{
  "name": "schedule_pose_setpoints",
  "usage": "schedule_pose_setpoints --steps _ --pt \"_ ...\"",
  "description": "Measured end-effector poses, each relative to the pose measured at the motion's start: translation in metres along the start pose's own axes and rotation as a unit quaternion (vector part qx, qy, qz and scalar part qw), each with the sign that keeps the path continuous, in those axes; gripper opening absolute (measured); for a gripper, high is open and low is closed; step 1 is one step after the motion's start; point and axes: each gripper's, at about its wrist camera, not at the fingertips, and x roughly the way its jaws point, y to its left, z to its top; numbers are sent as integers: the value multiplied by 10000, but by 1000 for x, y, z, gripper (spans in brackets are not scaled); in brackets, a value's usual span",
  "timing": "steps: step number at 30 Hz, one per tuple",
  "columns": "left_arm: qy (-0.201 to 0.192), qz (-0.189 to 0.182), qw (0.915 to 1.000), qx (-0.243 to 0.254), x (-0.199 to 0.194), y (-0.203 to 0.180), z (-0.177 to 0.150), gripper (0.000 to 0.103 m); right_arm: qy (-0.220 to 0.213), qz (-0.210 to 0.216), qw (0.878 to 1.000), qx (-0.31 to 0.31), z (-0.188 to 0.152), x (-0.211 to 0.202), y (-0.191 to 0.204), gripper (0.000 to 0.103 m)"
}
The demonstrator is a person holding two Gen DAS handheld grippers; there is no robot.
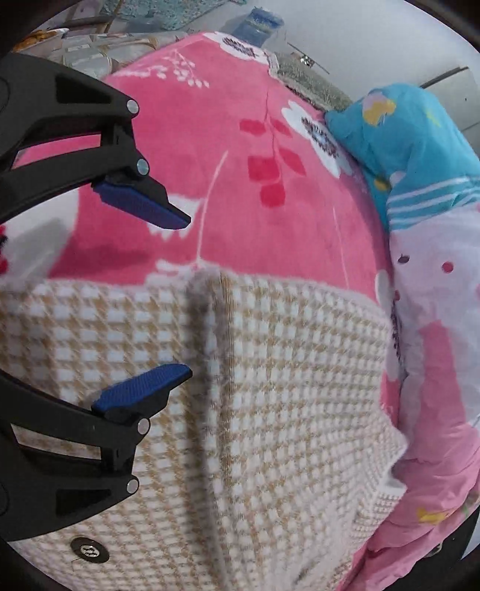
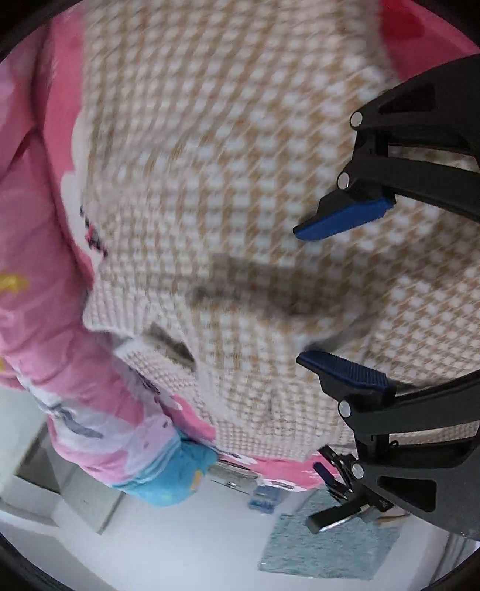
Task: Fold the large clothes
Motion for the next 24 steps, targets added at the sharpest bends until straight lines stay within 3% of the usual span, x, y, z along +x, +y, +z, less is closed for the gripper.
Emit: schedule_pose_setpoints --steps 4,7,9,11,15,17,19,24 --pt "-46 -29 10000 9 7 0 -4 72 141 -85 9997 -156 11 15 10 48" --pt "-62 -216 9996 -187 10 7 -9 72 217 -15 9994 -271 11 15 21 19" --pt "-64 -337 9989 -318 13 12 -10 72 80 -320 9981 -526 13 11 38 9" --pt "-94 -467 9980 -425 13 16 -13 72 -245 -502 9951 -814 14 -9 58 8" --pt "-80 -589 9968 -530 15 23 -18 72 -1039 -461 9853 -1276 26 -67 100 8" --pt "-63 -636 9962 -584 15 25 -21 73 -1246 -549 9826 -1260 29 -82 101 8" --pt "-52 -695 9953 -665 16 27 -22 73 -1194 -610 9861 -985 31 -79 83 8" --pt "-28 -835 9933 -799 18 31 -23 73 -571 -906 9934 -403 24 -38 18 8"
